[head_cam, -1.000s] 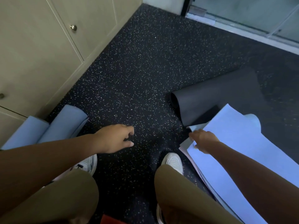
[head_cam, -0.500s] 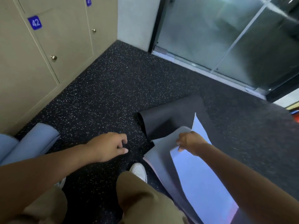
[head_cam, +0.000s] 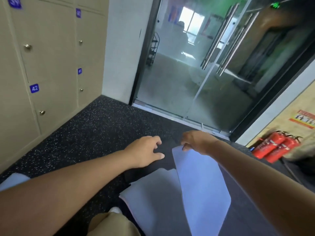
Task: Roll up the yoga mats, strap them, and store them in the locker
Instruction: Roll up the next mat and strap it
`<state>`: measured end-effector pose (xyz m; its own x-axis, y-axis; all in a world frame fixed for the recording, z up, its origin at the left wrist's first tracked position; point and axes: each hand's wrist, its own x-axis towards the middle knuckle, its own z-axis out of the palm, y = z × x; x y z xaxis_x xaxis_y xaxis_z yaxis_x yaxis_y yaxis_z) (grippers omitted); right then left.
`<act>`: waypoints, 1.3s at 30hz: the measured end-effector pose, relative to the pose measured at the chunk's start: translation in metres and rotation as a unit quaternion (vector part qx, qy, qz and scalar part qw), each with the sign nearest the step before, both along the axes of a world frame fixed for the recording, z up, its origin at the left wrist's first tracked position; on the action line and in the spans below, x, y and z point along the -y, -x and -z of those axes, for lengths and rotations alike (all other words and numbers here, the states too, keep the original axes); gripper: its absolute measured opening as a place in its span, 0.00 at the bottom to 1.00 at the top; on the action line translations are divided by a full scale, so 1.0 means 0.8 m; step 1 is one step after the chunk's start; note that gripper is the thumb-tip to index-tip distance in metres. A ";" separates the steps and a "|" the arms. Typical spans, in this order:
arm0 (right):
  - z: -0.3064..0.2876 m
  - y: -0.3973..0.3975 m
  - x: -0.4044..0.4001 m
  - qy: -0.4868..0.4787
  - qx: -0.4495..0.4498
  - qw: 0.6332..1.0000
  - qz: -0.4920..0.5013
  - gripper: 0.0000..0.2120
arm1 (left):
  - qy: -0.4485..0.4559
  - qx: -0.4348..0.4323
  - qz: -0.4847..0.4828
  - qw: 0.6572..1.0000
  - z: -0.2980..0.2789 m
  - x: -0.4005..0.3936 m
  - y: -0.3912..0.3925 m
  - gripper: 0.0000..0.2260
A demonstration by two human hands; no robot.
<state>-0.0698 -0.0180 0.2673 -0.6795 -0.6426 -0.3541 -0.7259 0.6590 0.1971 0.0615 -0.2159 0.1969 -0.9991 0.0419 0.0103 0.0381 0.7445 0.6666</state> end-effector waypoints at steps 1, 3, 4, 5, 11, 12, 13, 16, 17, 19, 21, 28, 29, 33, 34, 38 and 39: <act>-0.022 -0.006 -0.005 0.009 -0.019 1.000 -0.008 0.12 | -0.011 -0.010 -0.002 1.000 -0.016 -0.013 0.002 0.24; -0.066 -0.020 -0.011 0.033 -0.042 0.998 -0.021 0.11 | -0.044 -0.032 -0.006 0.998 -0.048 -0.038 0.006 0.25; -0.088 -0.030 -0.013 0.049 -0.056 0.997 -0.029 0.11 | -0.064 -0.048 -0.010 0.997 -0.065 -0.050 0.006 0.23; -0.107 -0.038 -0.015 0.065 -0.071 0.995 -0.039 0.11 | -0.079 -0.071 -0.017 0.994 -0.081 -0.059 0.006 0.20; -0.199 -0.096 -0.026 0.160 -0.132 0.975 -0.077 0.10 | -0.087 -0.193 -0.098 0.972 -0.181 -0.066 -0.007 0.04; -0.211 -0.105 -0.026 0.187 -0.142 0.969 -0.079 0.10 | -0.083 -0.209 -0.106 0.969 -0.198 -0.059 -0.014 0.05; -0.214 -0.108 -0.029 0.210 -0.144 0.964 -0.073 0.11 | -0.081 -0.218 -0.108 0.967 -0.208 -0.053 -0.018 0.05; -0.228 -0.114 -0.039 0.235 -0.159 0.958 -0.029 0.16 | -0.077 -0.241 -0.116 0.961 -0.239 -0.025 -0.040 0.05; -0.233 -0.117 -0.043 0.235 -0.162 0.958 -0.007 0.18 | -0.072 -0.246 -0.126 0.958 -0.249 -0.013 -0.050 0.05; -0.244 -0.124 -0.050 0.248 -0.164 0.954 0.031 0.25 | -0.062 -0.259 -0.151 0.952 -0.265 0.015 -0.069 0.06; -0.253 -0.131 -0.053 0.278 -0.157 0.946 0.060 0.27 | -0.046 -0.274 -0.179 0.944 -0.279 0.045 -0.089 0.07; -0.245 -0.171 -0.006 0.382 -0.093 0.916 0.079 0.17 | 0.003 -0.293 -0.224 0.930 -0.315 0.143 -0.171 0.09; -0.245 -0.181 0.008 0.392 -0.100 0.912 0.064 0.18 | 0.033 -0.288 -0.224 0.930 -0.322 0.154 -0.184 0.08; -0.262 -0.235 0.056 0.414 -0.167 0.895 -0.016 0.18 | 0.270 -0.292 -0.174 0.901 -0.356 0.182 -0.241 0.06; -0.270 -0.252 0.065 0.417 -0.186 0.889 -0.038 0.19 | 0.310 -0.293 -0.157 0.891 -0.363 0.183 -0.256 0.10; -0.295 -0.331 0.083 0.433 -0.272 0.847 -0.144 0.17 | 0.347 -0.346 -0.128 0.862 -0.368 0.177 -0.321 0.17; -0.297 -0.350 0.084 0.436 -0.285 0.837 -0.167 0.17 | 0.343 -0.364 -0.126 0.857 -0.364 0.173 -0.340 0.16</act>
